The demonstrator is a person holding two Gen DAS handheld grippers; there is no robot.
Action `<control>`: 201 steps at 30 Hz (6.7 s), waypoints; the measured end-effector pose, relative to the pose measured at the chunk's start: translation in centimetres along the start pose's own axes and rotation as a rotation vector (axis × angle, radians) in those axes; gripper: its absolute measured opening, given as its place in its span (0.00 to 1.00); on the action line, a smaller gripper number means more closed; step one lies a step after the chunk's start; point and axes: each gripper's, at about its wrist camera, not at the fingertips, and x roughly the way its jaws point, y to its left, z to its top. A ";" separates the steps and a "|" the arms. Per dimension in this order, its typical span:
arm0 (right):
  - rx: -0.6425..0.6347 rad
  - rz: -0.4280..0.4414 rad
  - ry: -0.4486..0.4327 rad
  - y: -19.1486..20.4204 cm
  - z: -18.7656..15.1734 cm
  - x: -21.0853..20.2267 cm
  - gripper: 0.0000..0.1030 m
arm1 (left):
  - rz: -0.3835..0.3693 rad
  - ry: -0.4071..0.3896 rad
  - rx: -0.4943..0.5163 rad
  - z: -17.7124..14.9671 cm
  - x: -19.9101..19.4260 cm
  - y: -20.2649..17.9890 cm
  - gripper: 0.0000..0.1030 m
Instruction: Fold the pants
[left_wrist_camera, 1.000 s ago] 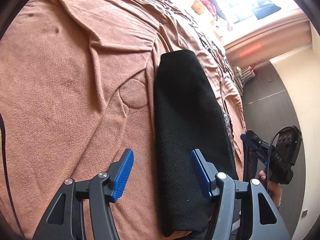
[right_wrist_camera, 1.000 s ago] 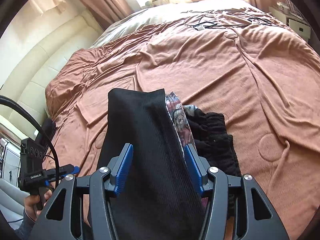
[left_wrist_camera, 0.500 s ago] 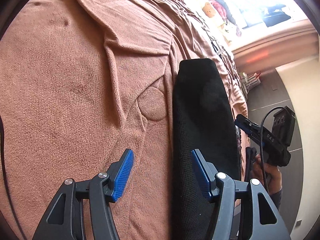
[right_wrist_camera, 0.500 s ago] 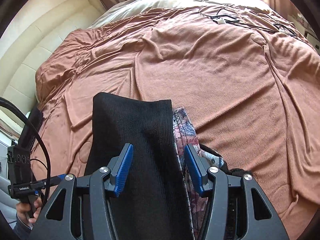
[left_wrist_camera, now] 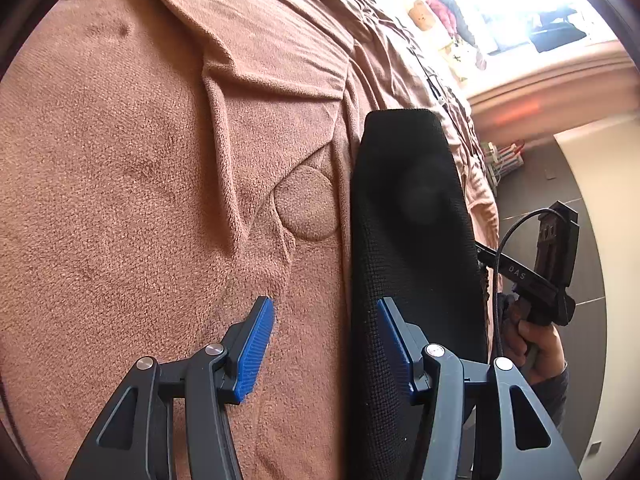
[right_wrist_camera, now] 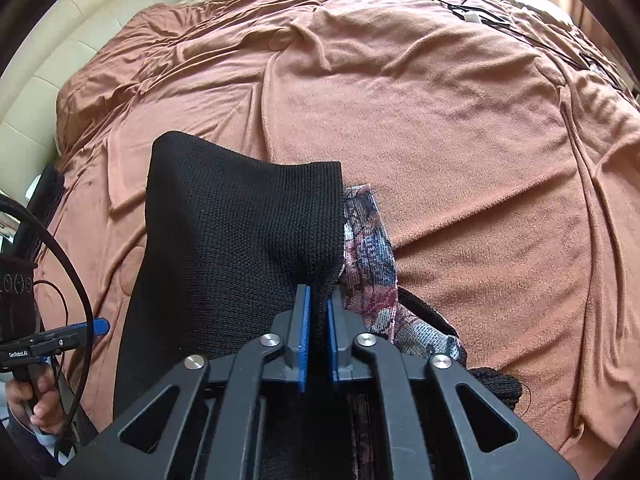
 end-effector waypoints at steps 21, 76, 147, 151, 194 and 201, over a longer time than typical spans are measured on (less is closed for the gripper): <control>0.072 -0.017 -0.064 -1.9 -1.8 -5.6 0.42 | -0.007 0.011 0.013 -0.6 0.1 -1.0 0.54; 0.239 0.217 -0.058 -7.9 -10.3 -9.2 0.04 | 0.000 0.200 0.144 -4.3 4.4 -5.3 0.54; 0.255 0.071 -0.017 -12.0 -18.6 -13.5 0.23 | 0.027 0.217 0.194 -6.8 6.6 -8.9 0.31; 0.281 0.101 -0.096 -12.4 -18.9 -14.8 0.59 | 0.012 0.221 0.177 -6.8 7.2 -9.0 0.31; 0.450 0.294 -0.062 -6.6 -21.0 -8.4 0.20 | -0.010 0.179 0.201 -6.0 0.3 -6.2 0.04; 0.472 0.370 -0.065 -5.5 -23.0 -7.5 0.19 | 0.047 0.184 0.200 -5.3 -0.8 -3.8 0.04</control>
